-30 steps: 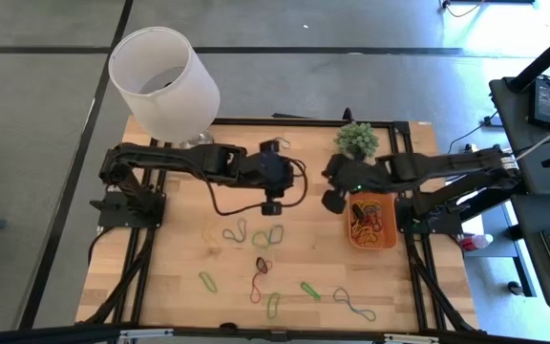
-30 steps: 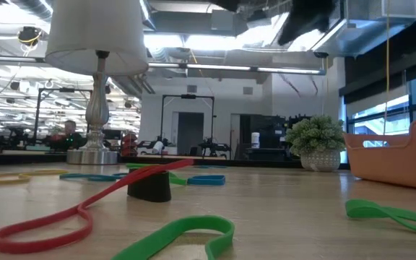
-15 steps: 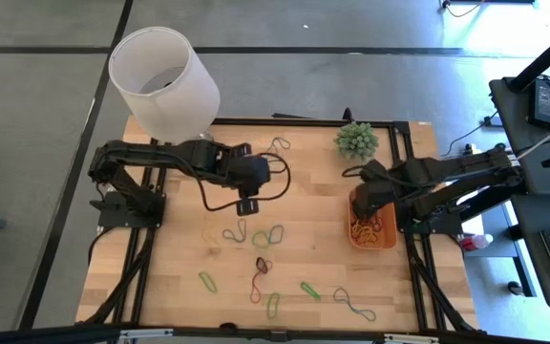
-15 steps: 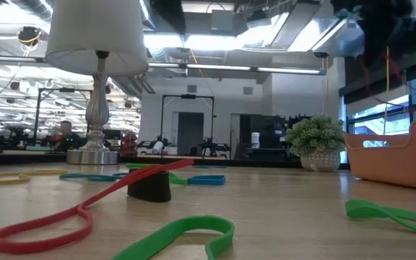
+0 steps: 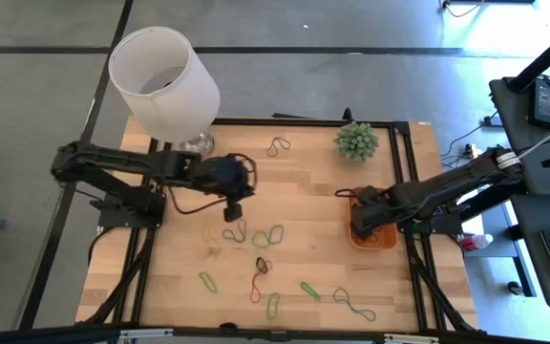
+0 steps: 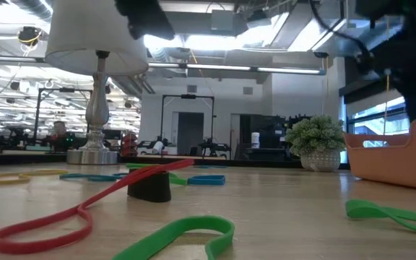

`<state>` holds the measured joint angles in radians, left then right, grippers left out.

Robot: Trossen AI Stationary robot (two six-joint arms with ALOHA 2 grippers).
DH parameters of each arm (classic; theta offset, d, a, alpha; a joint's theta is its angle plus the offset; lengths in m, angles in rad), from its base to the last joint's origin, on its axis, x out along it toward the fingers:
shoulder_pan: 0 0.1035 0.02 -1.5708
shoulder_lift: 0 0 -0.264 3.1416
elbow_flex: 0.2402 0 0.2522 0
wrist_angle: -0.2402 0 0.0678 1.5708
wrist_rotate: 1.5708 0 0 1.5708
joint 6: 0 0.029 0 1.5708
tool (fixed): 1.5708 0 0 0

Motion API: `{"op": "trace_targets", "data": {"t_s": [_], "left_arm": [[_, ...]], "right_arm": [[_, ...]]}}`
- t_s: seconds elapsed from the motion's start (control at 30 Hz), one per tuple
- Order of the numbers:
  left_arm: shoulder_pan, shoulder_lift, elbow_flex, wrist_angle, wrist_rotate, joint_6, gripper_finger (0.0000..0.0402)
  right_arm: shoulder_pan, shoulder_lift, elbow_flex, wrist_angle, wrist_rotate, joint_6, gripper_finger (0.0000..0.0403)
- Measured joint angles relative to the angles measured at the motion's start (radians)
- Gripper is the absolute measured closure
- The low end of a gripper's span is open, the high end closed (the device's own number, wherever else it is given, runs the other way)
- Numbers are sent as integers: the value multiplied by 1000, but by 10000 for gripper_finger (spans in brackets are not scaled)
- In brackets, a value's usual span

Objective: Pick and place rubber bands into bin
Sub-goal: Put the red rubber band into the orange bin, then put the blue rubber band into the orange bin

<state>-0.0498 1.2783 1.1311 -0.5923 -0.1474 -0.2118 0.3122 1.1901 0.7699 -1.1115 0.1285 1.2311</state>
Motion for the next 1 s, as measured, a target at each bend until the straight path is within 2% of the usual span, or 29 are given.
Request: {"op": "trace_targets", "data": {"t_s": [0.13,0.27,0.43,0.77,1.0], "left_arm": [[-1,-113,-98,8,-16,-70,359],[-1,-208,-177,22,-19,-142,359],[-2,-280,-238,22,-19,-201,359],[-29,-297,-250,9,-15,-159,361],[-29,-297,-250,20,-15,-179,364]], "right_arm": [[1,-1,-73,23,-101,56,402],[1,-7,-73,35,-107,74,382],[1,-16,-24,28,-104,52,334],[1,-22,-8,9,-106,70,228],[1,-95,-7,-10,-105,0,223]]}}
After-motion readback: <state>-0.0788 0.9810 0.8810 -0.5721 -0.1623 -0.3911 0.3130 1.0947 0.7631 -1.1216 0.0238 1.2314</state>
